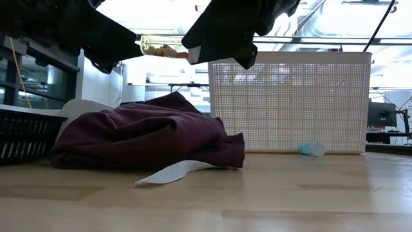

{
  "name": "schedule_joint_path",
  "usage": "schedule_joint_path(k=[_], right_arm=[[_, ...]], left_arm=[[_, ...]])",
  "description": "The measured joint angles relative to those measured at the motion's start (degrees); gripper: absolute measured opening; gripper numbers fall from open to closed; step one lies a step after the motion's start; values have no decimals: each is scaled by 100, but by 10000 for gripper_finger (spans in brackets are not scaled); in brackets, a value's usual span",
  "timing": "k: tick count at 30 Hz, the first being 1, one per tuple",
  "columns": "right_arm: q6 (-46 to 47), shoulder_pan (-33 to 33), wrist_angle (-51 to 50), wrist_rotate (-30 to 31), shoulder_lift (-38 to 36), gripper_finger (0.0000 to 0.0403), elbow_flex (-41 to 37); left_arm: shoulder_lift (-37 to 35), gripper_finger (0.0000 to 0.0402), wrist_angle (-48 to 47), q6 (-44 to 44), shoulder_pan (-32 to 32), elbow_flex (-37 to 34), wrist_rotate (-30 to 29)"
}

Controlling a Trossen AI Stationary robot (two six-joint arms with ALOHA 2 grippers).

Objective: Pick & place medical supplies in basket/bin
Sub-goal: Put the yellow pill bottle into the black bin

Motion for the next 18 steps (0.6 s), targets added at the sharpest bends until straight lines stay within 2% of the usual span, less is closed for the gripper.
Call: schedule_joint_path(k=[18], right_arm=[[13, -184, 4, 44, 0, 105, 0]], left_arm=[[0, 159, 2, -50, 0, 0, 0]])
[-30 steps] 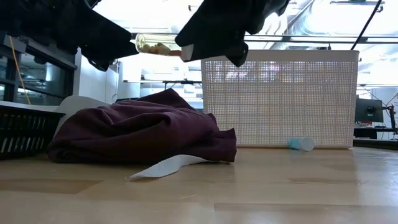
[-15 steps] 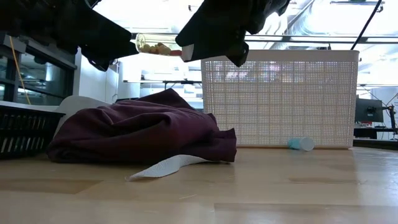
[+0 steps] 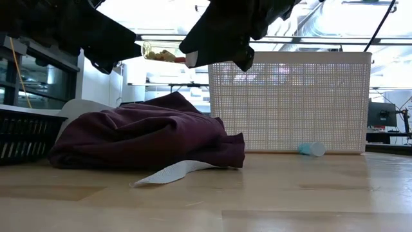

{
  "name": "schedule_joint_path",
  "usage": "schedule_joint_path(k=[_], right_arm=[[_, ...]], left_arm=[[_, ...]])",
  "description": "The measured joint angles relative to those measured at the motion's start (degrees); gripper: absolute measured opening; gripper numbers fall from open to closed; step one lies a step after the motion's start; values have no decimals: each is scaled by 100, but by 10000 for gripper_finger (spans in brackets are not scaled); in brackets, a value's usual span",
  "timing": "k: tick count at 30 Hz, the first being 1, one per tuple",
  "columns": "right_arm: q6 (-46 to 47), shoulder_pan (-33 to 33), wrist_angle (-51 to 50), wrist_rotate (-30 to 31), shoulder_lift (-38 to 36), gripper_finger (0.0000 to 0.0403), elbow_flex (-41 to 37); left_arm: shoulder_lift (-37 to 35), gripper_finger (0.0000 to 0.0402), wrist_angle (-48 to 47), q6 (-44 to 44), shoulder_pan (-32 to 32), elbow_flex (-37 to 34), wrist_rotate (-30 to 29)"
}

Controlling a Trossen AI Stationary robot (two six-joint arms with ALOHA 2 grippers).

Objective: Pick & place medical supplies in basket/bin
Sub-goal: Put the yellow pill bottle into the black bin

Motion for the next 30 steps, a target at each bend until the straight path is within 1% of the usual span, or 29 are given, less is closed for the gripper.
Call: schedule_joint_path(k=[12, 30], right_arm=[[-124, -217, 81, -17, 0, 105, -2], [-479, -248, 809, -63, 0, 105, -4]], left_arm=[[0, 159, 87, -17, 0, 0, 0], [0, 159, 203, -14, 0, 0, 0]])
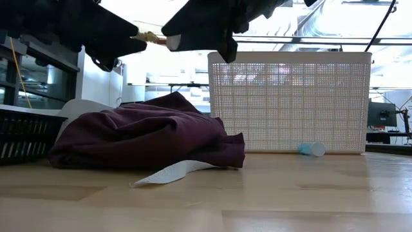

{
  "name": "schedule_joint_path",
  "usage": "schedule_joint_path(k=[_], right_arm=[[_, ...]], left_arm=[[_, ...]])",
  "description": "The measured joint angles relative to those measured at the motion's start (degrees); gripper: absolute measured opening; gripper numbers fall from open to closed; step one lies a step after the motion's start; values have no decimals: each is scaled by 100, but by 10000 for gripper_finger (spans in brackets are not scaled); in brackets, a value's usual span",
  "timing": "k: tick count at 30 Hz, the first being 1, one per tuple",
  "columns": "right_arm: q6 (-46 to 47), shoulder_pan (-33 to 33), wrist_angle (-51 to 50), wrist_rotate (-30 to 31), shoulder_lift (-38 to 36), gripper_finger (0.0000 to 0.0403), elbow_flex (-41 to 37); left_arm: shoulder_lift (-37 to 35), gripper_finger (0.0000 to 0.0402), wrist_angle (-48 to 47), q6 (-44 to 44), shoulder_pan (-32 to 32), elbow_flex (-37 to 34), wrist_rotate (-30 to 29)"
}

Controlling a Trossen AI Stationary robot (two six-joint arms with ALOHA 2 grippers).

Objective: Pick & place medical supplies in basket/bin
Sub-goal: Put the yellow pill bottle into the black bin

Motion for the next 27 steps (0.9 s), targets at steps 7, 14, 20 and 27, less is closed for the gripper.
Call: schedule_joint_path(k=[7, 14, 20, 27], right_arm=[[-105, -9, 70, -2, 0, 105, 0], [-105, -9, 66, -2, -2, 105, 0], [-105, -7, 68, -4, -2, 105, 0], [-104, -7, 68, -4, -2, 105, 0]], left_arm=[[0, 159, 13, -1, 0, 0, 0], [0, 159, 306, 96, 0, 2, 2], [0, 159, 356, 191, 0, 2, 2], [0, 152, 350, 423, 0, 2, 217]])
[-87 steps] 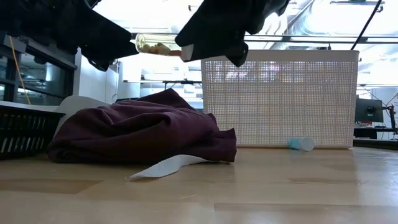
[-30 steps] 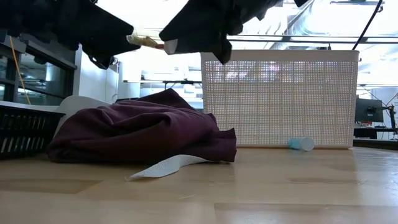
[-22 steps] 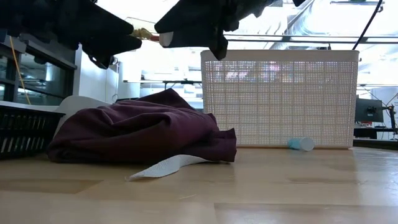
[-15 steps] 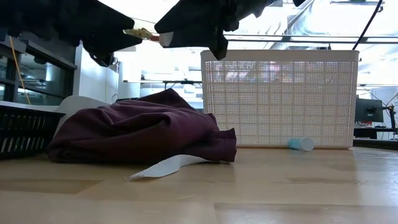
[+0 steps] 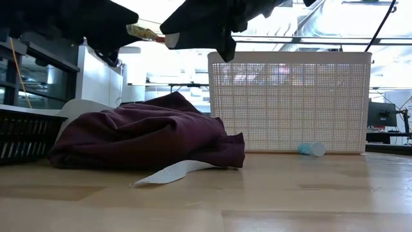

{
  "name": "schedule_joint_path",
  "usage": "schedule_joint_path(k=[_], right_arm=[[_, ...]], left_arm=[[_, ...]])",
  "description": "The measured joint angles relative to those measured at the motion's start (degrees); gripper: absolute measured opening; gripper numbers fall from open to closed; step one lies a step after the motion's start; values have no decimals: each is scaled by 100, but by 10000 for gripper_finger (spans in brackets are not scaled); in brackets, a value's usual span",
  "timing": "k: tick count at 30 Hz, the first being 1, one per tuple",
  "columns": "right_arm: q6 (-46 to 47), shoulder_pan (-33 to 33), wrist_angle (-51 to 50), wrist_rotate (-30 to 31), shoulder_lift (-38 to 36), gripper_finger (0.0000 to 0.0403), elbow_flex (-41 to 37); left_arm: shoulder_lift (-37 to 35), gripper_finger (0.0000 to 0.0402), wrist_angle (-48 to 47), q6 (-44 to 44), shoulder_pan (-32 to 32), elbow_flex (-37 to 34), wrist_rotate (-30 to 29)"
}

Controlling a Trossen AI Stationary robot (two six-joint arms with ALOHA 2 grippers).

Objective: Pick & place medical supplies in basket/bin
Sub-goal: Put the yellow pill bottle into the black bin

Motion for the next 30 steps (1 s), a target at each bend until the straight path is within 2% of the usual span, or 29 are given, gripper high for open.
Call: schedule_joint_path(k=[10, 25, 30], right_arm=[[-3, 3, 4, -114, 0, 105, 0], [0, 0, 4, -112, 0, 106, 0], [32, -4, 3, -203, 0, 130, 0]], left_arm=[[0, 91, -4, 60, 0, 0, 202], [0, 99, -1, 87, 0, 0, 207], [0, 99, 2, 91, 0, 0, 227]])
